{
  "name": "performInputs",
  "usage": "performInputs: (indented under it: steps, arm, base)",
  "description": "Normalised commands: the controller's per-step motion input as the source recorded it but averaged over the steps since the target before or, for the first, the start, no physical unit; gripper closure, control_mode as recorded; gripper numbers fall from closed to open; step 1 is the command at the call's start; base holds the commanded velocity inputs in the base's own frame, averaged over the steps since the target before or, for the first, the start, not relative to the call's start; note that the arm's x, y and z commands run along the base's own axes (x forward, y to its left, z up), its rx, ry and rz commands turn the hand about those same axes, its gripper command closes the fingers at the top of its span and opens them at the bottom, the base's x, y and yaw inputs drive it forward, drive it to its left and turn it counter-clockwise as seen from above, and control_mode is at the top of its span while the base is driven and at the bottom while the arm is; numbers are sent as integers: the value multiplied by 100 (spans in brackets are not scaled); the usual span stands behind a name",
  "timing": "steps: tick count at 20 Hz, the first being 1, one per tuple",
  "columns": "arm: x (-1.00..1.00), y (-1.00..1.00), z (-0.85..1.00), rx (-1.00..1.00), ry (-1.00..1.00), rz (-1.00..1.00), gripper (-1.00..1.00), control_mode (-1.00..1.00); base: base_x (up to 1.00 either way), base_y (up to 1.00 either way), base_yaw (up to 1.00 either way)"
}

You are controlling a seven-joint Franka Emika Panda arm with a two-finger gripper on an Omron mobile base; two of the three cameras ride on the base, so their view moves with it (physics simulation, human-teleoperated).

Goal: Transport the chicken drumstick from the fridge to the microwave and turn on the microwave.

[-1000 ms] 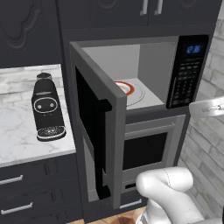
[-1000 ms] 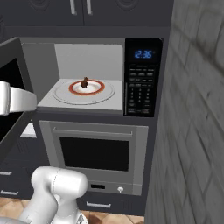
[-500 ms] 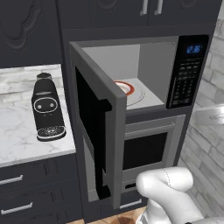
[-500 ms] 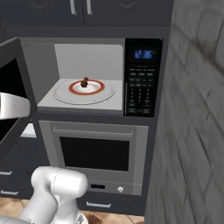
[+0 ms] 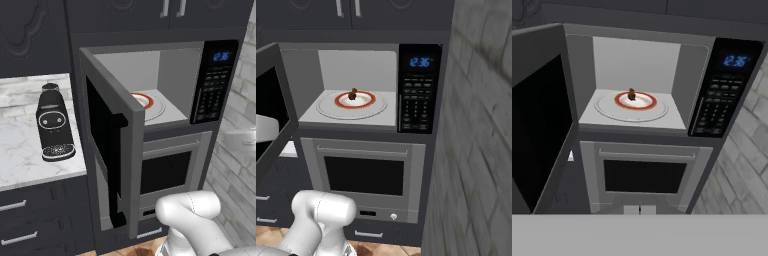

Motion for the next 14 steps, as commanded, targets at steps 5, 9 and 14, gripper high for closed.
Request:
performInputs:
  steps: [5, 9, 14]
  arm:
    - [-22, 7, 1, 0, 0, 0, 100, -100]
    - [-28, 3, 5, 0, -1, 0, 100, -100]
    - [-20, 6, 6, 0, -1, 0, 100, -100]
  base:
    - [0, 0, 0]
    - [0, 0, 0]
    - [0, 0, 0]
